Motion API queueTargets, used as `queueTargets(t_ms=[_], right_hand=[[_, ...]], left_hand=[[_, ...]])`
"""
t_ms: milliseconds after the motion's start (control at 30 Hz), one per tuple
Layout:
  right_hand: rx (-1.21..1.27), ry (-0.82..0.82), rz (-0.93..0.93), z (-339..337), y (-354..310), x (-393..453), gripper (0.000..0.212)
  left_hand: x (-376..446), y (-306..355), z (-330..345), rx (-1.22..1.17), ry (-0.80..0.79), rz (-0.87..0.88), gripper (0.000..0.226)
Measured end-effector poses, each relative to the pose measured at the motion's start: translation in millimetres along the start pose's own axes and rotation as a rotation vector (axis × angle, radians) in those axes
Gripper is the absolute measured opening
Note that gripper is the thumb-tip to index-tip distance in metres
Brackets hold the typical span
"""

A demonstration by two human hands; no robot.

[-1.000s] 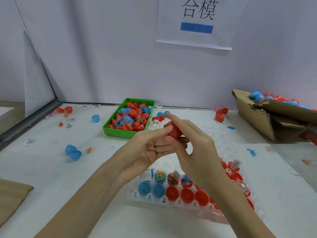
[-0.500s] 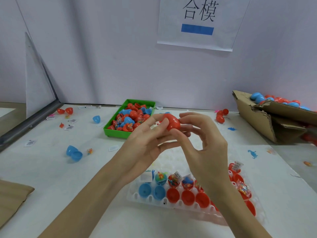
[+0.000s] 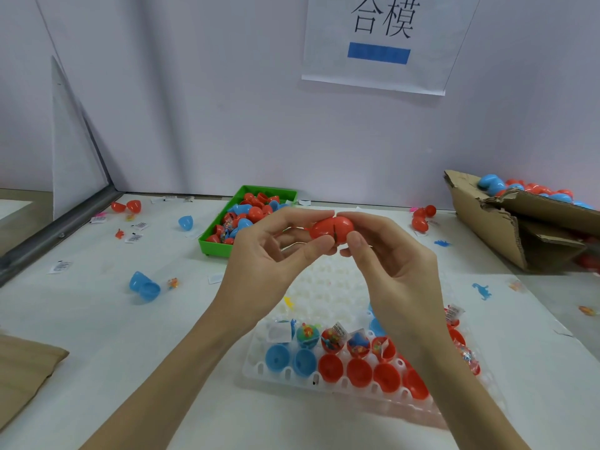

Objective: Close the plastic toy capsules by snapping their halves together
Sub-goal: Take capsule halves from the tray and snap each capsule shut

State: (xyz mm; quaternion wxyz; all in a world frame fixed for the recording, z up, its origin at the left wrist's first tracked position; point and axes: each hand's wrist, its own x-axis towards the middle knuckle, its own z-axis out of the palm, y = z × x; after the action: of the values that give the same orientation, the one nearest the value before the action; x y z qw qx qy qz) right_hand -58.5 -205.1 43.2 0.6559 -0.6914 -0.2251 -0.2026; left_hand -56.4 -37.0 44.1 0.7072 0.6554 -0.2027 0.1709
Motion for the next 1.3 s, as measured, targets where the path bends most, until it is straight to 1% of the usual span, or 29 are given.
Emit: queueTargets(t_ms=[333,400,467,533,567,633,733,833,900,1033,1167,1267,1300], right_hand=[[0.016,0.024,-0.036,2.6,-0.1,-1.8,0.022],[-0.013,0.039,-0.072,3.7,2.3,-2.7,0.023],[-0.108,0.015,-0.145,7.0,5.9,-5.8,0.030],[-0.237,-0.039,-0.226,12.8,8.8,-10.7,0.040],[-0.287,-0.059,-0.257,15.4,9.7,-12.7,0.045],[-0.351,-0.077,-0.296,17.5,9.9,-13.7,0.054],[-0.429,-0.045,-0.337,11.4,9.1,-7.8,0.054],[-0.452,-0.042,-0.322,6.4,8.0,-4.9,0.058],[-0.442,-0.043,-0.312,7.0,7.1,-5.9,0.057],[-0.411,-0.031,-0.300,7.7,7.5,-7.1,0.044],[-0.460,0.014,-0.339,7.5,7.8,-8.3,0.041],[-0.489,0.016,-0.362,8.1,9.7,-9.2,0.039],[-0.492,0.012,-0.367,7.8,10.6,-9.2,0.039]], left_hand=[[-3.4,1.1,4.5,0.036,0.059,0.018,0.032],[-5.5,0.2,7.2,0.044,0.085,0.026,0.029],[-8.0,-2.2,11.3,0.019,0.117,0.003,0.021],[-9.6,-5.5,15.2,-0.037,0.148,-0.061,0.015],[-9.9,-6.3,16.4,-0.078,0.154,-0.110,0.016],[-9.7,-6.2,16.8,-0.211,0.132,-0.230,0.025],[-7.1,-4.7,15.8,-0.366,0.039,-0.376,0.032],[-3.6,-4.7,14.0,-0.496,0.005,-0.464,0.035],[-1.1,-3.7,12.0,-0.545,-0.005,-0.495,0.037],[0.8,-1.4,8.3,-0.522,-0.046,-0.482,0.036],[1.2,1.7,4.8,-0.559,-0.123,-0.508,0.035],[1.3,0.7,6.1,-0.549,-0.099,-0.547,0.044],[0.9,-0.3,6.2,-0.540,-0.092,-0.553,0.043]])
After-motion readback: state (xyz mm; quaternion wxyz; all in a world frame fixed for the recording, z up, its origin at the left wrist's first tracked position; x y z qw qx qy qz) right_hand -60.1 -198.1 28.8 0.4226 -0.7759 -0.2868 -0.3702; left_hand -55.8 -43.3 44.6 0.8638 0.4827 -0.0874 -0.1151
